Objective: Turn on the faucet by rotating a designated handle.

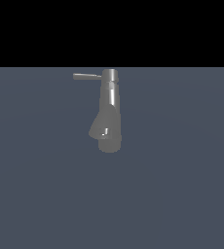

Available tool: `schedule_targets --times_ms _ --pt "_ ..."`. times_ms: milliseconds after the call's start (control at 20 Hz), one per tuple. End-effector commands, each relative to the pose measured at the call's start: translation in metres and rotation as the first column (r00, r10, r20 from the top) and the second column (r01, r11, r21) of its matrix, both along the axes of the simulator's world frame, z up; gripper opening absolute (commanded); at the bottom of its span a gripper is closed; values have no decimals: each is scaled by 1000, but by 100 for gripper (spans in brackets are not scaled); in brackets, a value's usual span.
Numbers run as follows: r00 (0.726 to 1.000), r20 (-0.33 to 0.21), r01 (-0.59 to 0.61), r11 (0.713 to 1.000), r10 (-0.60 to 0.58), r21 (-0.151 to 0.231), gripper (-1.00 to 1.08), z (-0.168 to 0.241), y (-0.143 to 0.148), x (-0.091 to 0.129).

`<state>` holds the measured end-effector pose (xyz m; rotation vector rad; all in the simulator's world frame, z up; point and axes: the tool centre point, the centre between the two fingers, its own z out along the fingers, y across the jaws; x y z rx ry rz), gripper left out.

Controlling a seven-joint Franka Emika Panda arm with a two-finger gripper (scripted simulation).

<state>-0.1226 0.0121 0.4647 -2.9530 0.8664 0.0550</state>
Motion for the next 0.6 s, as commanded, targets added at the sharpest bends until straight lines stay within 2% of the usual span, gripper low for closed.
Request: schedule_targets --times_ms 0,250,550 --pt "998 -7 60 998 -60 -1 -100 -7 4 16" --pt "984 -21 176 984 -176 -8 -100 -23 13 46" --pt "950 -34 311 950 -312 -20 -100 -46 24 82"
